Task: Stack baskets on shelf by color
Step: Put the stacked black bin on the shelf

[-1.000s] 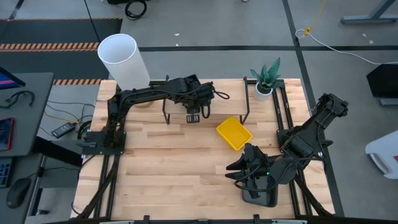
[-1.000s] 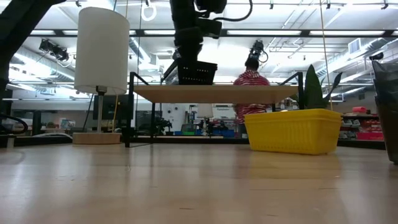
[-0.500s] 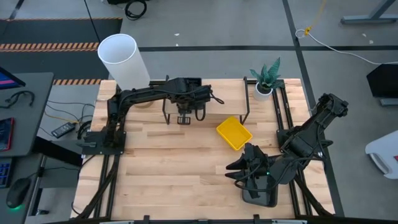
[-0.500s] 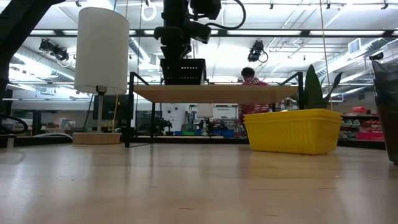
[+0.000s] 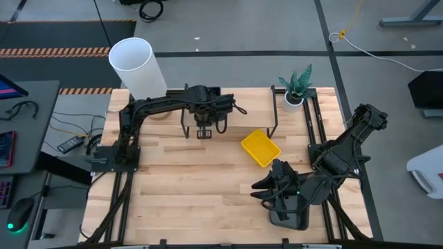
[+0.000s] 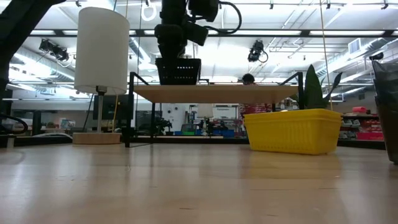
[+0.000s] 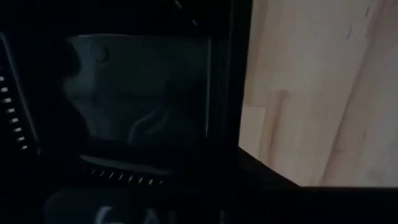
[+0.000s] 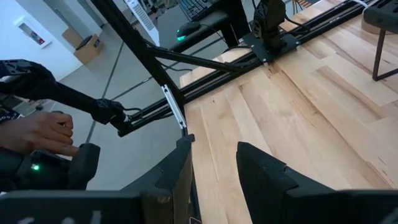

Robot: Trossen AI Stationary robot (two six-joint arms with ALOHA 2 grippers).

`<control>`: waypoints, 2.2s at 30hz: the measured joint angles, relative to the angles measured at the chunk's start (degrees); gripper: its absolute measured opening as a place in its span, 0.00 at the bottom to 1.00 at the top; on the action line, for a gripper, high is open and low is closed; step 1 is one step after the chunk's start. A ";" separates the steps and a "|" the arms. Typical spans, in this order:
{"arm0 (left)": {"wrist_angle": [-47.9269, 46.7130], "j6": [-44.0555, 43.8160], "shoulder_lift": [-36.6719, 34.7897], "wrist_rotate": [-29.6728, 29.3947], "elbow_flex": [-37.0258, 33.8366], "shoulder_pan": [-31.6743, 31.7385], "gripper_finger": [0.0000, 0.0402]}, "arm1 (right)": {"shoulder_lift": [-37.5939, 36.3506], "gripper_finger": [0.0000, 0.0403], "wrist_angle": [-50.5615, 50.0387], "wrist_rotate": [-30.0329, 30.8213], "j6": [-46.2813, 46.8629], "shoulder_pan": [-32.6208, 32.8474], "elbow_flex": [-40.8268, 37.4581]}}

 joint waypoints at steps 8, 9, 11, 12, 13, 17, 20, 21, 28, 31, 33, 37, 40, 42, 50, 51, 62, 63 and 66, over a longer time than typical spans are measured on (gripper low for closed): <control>-2.06 -1.75 -0.02 0.09 0.00 0.19 0.09 | 0.00 0.33 0.01 0.20 -0.07 0.19 0.00; -2.21 -2.25 -0.02 0.23 0.00 0.25 0.09 | 0.00 0.33 0.00 0.26 -0.04 0.30 0.00; -2.43 -2.50 -0.02 0.24 0.00 0.46 0.09 | 0.00 0.33 0.02 0.42 0.18 0.63 0.00; -2.51 -2.59 -0.02 0.23 0.00 0.58 0.09 | 0.00 0.33 0.02 0.42 0.28 0.73 0.00; -2.62 -2.77 -0.02 0.22 0.00 0.63 0.08 | 0.00 0.33 0.02 0.46 0.34 0.84 0.00; -3.27 -2.89 -0.02 0.04 0.00 0.96 0.06 | 0.00 0.33 0.04 0.87 0.37 1.13 0.00; -3.46 -2.39 -0.02 -0.01 0.00 0.98 0.06 | 0.00 0.33 0.07 0.90 0.38 1.10 0.00; -3.60 -2.17 -0.02 -0.03 0.00 0.96 0.07 | 0.00 0.33 0.07 0.92 0.38 1.10 0.00; -4.64 -2.37 -0.02 0.39 0.00 0.85 0.09 | 0.00 0.33 0.20 0.99 0.34 1.10 0.00; -4.64 -2.25 -0.02 1.52 0.00 0.85 0.08 | 0.00 0.33 0.22 0.98 0.38 1.10 0.00; -4.67 -1.27 -0.02 1.96 0.00 0.68 0.07 | 0.00 0.33 0.30 0.98 0.38 1.10 0.00; -4.64 0.61 -0.02 1.72 0.00 0.18 0.07 | 0.00 0.33 0.92 0.96 0.32 1.10 0.00; -4.56 1.02 -0.02 1.68 0.00 -0.09 0.08 | 0.00 0.33 1.24 0.96 0.30 1.10 0.00; -4.55 1.10 -0.02 1.79 0.00 -0.09 0.08 | 0.00 0.33 1.27 0.96 0.36 1.10 0.00; -4.55 1.10 -0.15 1.77 0.00 -0.09 0.07 | 0.00 0.33 1.27 1.01 0.63 1.30 0.00; -4.55 1.11 -0.27 1.76 0.00 -0.09 0.07 | 0.00 0.33 1.27 1.01 0.80 1.30 0.00; -4.56 0.36 -1.22 1.97 -0.04 0.28 0.07 | 0.00 0.33 1.75 2.13 0.37 1.30 0.00; -4.55 0.36 -1.25 1.96 -0.04 0.28 0.07 | 0.00 0.33 1.75 2.26 0.34 1.30 0.00; -4.53 0.26 -1.25 1.94 -0.04 0.31 0.07 | 0.00 0.33 1.75 2.34 0.30 1.30 0.00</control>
